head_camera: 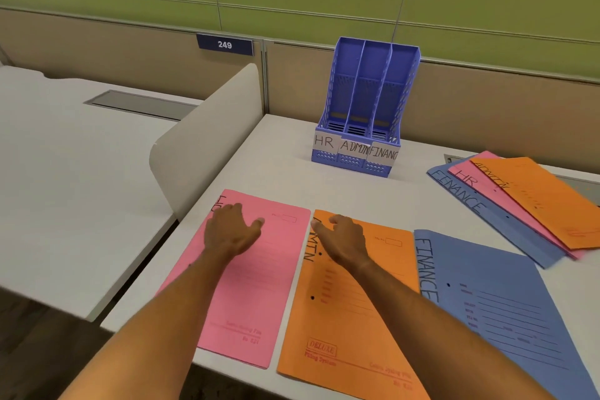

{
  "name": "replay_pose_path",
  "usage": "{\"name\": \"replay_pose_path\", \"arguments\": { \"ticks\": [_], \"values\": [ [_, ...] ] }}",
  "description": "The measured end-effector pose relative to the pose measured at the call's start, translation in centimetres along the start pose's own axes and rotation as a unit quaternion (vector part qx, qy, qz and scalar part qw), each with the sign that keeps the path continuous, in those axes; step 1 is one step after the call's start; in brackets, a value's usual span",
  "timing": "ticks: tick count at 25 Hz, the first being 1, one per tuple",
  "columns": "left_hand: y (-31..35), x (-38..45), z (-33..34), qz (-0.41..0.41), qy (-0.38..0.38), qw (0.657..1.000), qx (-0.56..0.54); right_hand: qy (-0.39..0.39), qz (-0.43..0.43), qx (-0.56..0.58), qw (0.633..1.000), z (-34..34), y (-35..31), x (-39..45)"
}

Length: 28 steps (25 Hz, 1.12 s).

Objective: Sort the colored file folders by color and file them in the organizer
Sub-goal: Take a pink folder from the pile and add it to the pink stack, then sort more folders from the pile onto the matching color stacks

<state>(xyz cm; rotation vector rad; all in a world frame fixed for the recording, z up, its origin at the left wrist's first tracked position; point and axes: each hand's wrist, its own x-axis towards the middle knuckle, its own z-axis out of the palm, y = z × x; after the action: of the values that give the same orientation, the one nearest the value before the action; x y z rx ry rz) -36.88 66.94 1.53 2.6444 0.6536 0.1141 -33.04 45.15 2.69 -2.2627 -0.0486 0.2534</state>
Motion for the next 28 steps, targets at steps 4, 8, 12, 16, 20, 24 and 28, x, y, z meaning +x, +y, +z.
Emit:
{"name": "replay_pose_path", "arguments": {
  "ticks": [4,8,12,16,20,24,28],
  "values": [
    [5.0,-0.4,2.6,0.115,-0.008,0.991,0.065,0.013,-0.049,-0.158,0.986,-3.3,3.3,0.2],
    [10.1,-1.1,5.1,0.174,-0.01,0.98,0.097,0.045,-0.067,-0.241,0.967,-7.1,6.9,0.9],
    [15.8,-1.7,7.5,0.21,-0.01,0.97,0.123,0.087,-0.055,-0.278,0.955,-11.9,10.8,1.7],
    [21.2,-2.2,10.1,0.231,-0.022,0.963,0.141,0.098,-0.033,-0.29,0.951,-16.9,14.9,3.0],
    [27.2,-3.2,13.2,0.241,-0.028,0.958,0.151,0.108,-0.015,-0.289,0.951,-21.8,19.5,4.3],
    [32.9,-4.2,16.5,0.25,-0.044,0.957,0.138,0.113,0.001,-0.287,0.951,-26.4,23.7,5.8],
    [37.8,-5.4,19.6,0.252,-0.071,0.954,0.149,0.115,0.017,-0.286,0.951,-30.6,27.7,7.2]
  ]
}}
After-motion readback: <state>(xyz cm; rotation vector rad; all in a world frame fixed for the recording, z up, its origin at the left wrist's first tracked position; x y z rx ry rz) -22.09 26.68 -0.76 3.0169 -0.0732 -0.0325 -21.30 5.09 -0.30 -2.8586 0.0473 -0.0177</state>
